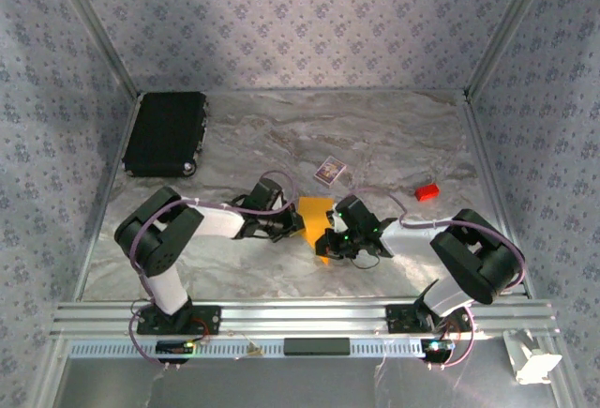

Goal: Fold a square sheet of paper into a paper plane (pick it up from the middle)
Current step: Third fold the triangle at the center of the table.

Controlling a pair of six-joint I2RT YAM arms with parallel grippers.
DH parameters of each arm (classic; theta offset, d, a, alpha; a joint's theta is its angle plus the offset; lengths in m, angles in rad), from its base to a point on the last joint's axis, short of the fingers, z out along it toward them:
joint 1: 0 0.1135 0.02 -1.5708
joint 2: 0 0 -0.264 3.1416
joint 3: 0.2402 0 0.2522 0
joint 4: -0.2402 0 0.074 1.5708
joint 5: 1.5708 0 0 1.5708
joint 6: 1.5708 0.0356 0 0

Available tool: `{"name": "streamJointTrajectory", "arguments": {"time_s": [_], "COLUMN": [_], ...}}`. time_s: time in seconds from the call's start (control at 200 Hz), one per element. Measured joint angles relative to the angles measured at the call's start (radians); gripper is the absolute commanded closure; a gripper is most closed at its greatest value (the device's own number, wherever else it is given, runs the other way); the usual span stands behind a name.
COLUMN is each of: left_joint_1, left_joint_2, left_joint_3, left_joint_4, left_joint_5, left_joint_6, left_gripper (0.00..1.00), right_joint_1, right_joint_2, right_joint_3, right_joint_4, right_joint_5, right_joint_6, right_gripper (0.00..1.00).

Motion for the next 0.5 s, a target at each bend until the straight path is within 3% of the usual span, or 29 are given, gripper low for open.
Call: {"name": "streamJointTrajectory", "arguments": {"time_s": [0.505], "left_joint_1": [0.057], "left_joint_2": [-0.078], "left_joint_3": [-0.012], "left_joint_4": [-0.051], "left_joint_5": [-0.076], "left_joint_6": [0.035], "left_gripper": [0.97], "right_joint_1": [0.001], "right_joint_2": [0.0], "right_joint_3": [-0.006], "right_joint_4": [0.015], "right_joint_5": [0.0], "right_joint_6": [0.0], "right_gripper": [0.98]}}
